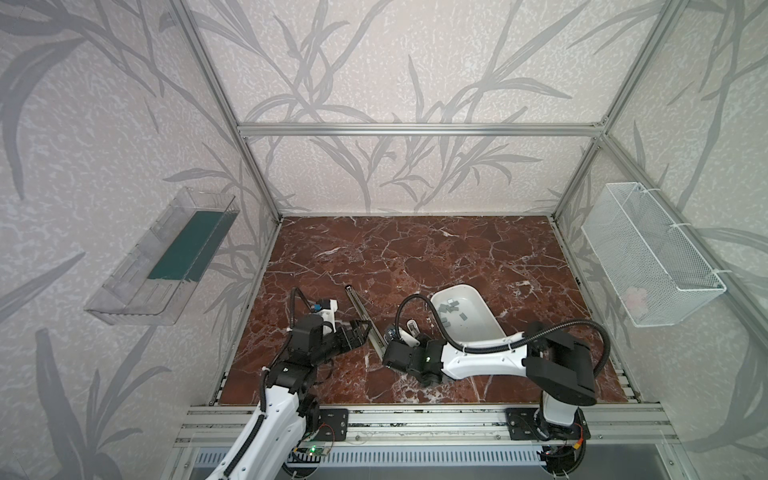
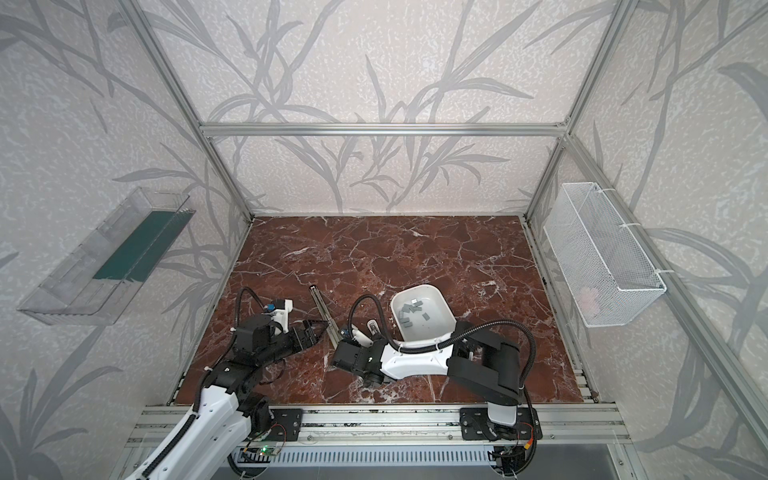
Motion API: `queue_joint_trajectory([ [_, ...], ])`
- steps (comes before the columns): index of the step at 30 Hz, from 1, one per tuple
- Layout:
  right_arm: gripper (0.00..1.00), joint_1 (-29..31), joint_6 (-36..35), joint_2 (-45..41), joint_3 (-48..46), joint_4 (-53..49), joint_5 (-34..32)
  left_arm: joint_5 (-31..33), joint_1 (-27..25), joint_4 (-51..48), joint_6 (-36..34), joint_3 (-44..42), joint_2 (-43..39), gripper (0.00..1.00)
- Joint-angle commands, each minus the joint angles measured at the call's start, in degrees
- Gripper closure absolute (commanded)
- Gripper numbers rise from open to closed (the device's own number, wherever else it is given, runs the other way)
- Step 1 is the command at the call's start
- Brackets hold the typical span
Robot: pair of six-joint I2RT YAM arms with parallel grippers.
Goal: Load the staples into the stapler
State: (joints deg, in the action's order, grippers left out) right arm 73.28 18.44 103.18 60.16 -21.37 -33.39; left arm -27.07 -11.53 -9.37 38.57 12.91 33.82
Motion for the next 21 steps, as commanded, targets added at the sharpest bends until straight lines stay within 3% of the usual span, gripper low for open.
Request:
queue_joint_trajectory([
  [1, 0.86, -1.8, 0.9, -4.1, -1.5, 1.7, 2.9, 0.4, -0.1, 0.0, -0.1, 0.2, -0.5, 0.01],
  [6, 0.86, -4.5, 2.9, -9.2, -6.5, 6.9, 6.8, 0.4, -0.1, 0.0, 0.0, 0.2, -0.5, 0.01],
  [10, 0.86, -5.1, 5.3, -11.2, -9.9, 11.1, 4.7, 0.5, -0.1, 0.1, -0.1, 0.3, -0.5, 0.01],
  [16, 0.90, -5.0, 20.9, -10.4, -7.6, 8.4, 3.9, 0.4, -0.1, 0.3, -0.2, 0.4, -0.1, 0.01],
  [21, 0.93, -4.9, 29.3, -9.7, -6.0, 4.0, 3.0, 0.8, -0.1, 0.8, -0.1, 0.5, -0.1, 0.01],
])
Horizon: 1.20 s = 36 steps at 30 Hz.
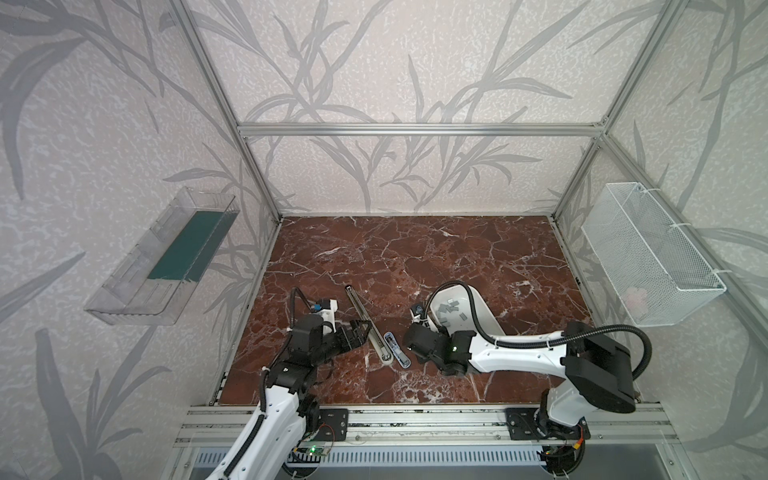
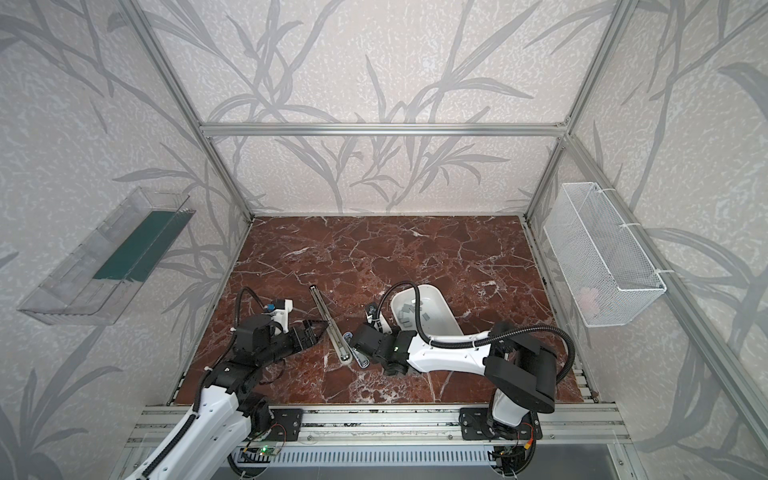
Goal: Load the staples into the stapler
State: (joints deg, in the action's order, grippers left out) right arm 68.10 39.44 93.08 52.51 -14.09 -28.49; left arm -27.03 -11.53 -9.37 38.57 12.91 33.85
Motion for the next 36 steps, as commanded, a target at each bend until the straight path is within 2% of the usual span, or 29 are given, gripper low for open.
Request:
queue_joint_trajectory([
  [1, 0.93, 0.4, 9.1, 0.1, 1.3, -3.3, -2.1, 1.1, -0.1, 0.9, 0.0, 0.7, 0.0, 0.01],
  [4, 0.93, 1.5, 9.7, -0.3, 0.1, -1.0, -3.5, 3.1, -0.1, 0.9, 0.0, 1.0, 0.7, 0.01],
  [14, 0.94, 3.4, 10.4, 3.5, 0.7, 2.3, -5.1, 1.4, -0.1, 1.0, 0.3, 1.0, 1.2, 0.01],
  [27, 0.94, 3.4, 10.1, 4.4, -1.9, 6.0, -7.5, 1.5, -0.1, 1.5, 0.3, 1.2, 2.8, 0.01],
  [36, 0.94, 2.7, 9.3, 6.2, -2.2, 7.0, -6.6, 1.5, -0.1, 1.5, 0.2, 1.1, 2.4, 0.00],
])
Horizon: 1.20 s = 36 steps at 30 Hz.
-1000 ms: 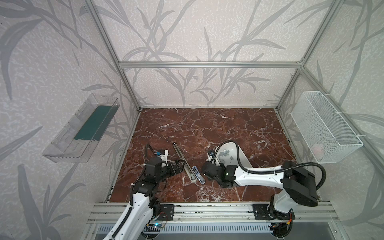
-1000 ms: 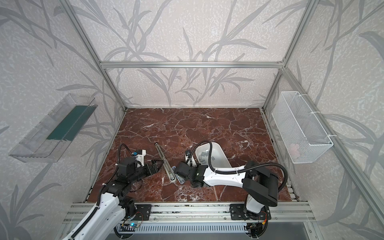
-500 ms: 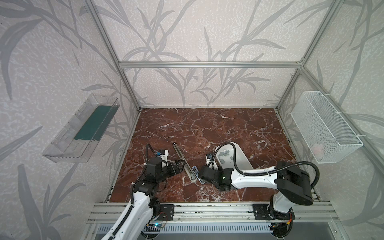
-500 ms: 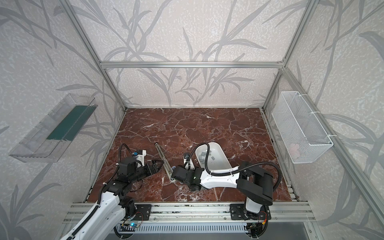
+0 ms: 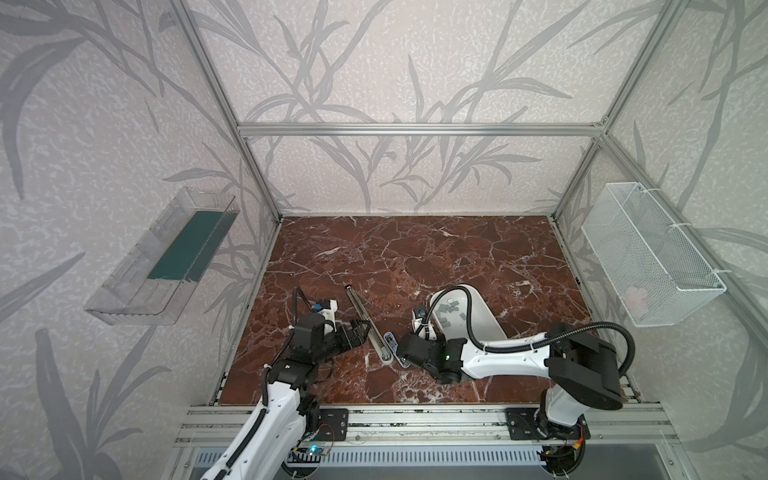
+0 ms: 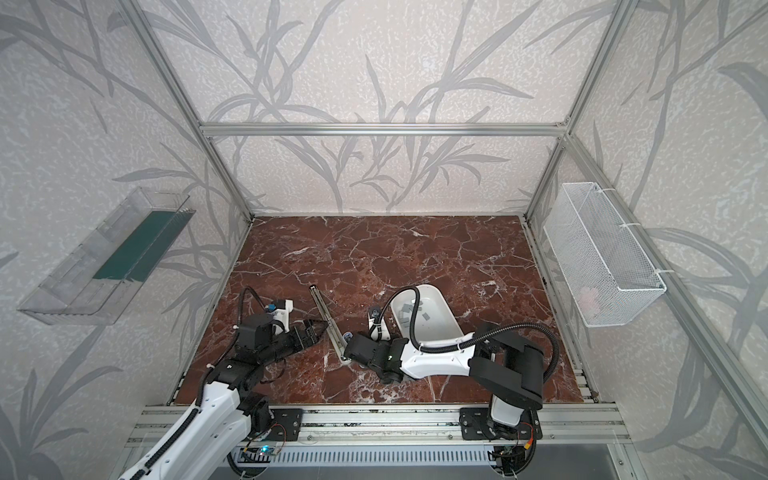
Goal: Load the staples into the stapler
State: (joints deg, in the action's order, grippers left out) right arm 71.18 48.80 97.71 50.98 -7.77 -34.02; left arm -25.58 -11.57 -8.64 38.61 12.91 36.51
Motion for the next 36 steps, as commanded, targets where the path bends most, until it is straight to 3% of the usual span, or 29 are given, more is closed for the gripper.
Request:
queue_joint_trajectory([
  [1, 0.94, -0.6, 0.0, 1.7, -0.7, 0.9, -0.8, 0.1, -0.1, 0.7, 0.2, 1.1, -0.3, 0.01],
  [36, 0.94, -1.2, -0.8, 2.5, -1.4, 1.3, -0.8, 0.2, -0.1, 0.8, 0.2, 1.1, -0.2, 0.01],
])
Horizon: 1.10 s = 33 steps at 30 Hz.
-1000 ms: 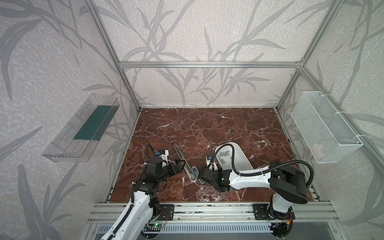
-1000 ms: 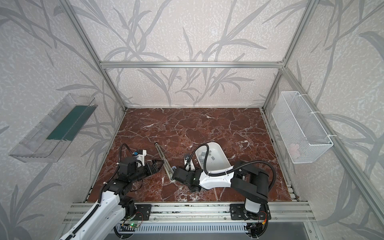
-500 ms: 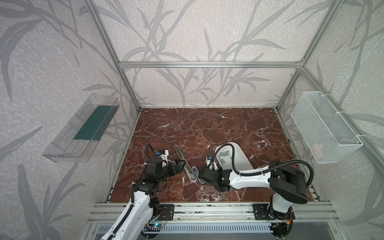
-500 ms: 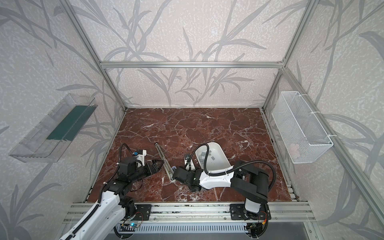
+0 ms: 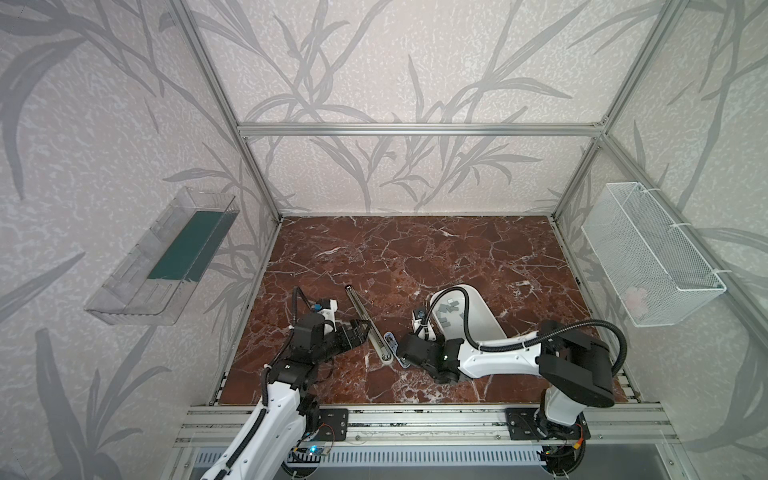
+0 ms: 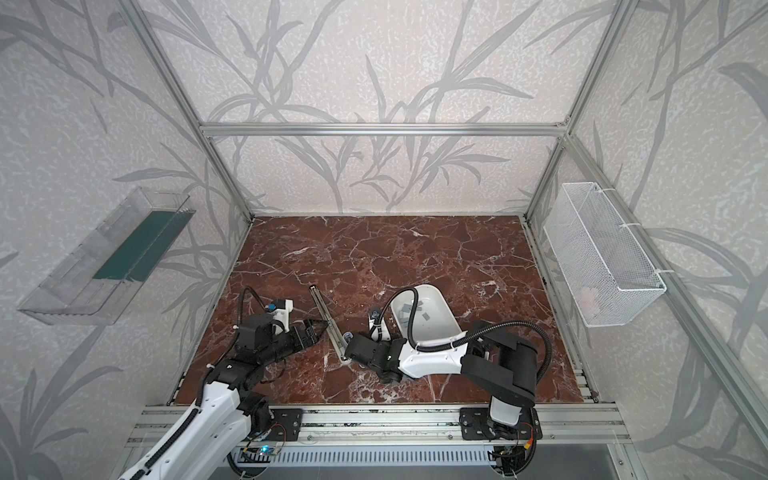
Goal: Load the staples into the stapler
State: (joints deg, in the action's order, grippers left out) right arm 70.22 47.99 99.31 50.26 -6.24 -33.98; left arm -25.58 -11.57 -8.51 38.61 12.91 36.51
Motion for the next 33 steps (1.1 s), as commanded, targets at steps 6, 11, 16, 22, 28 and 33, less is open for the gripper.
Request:
queue_joint_trajectory([
  [6, 0.94, -0.3, 0.0, 1.2, -0.5, -0.2, -0.7, 0.2, -0.1, 0.7, 0.2, 1.1, -0.3, 0.01],
  [11, 0.94, -0.3, 0.0, 1.3, -0.5, -0.3, -0.7, 0.2, 0.0, 0.8, 0.2, 1.1, -0.2, 0.01],
  [16, 0.94, -0.3, 0.1, 1.4, -0.5, -0.2, -0.6, 0.2, -0.1, 0.8, 0.2, 1.0, -0.2, 0.01],
  [22, 0.94, -0.3, 0.2, 1.8, -0.5, -0.3, -0.4, 0.2, -0.1, 0.7, 0.3, 1.1, -0.2, 0.01],
  [28, 0.95, -0.3, 0.5, 1.4, -0.6, -0.6, -0.1, 0.2, -0.1, 0.8, 0.2, 1.0, -0.2, 0.01],
  [33, 0.89, -0.4, 1.2, 0.5, -1.1, -1.0, 0.2, 0.3, -0.1, 0.7, 0.2, 1.1, -0.2, 0.01],
])
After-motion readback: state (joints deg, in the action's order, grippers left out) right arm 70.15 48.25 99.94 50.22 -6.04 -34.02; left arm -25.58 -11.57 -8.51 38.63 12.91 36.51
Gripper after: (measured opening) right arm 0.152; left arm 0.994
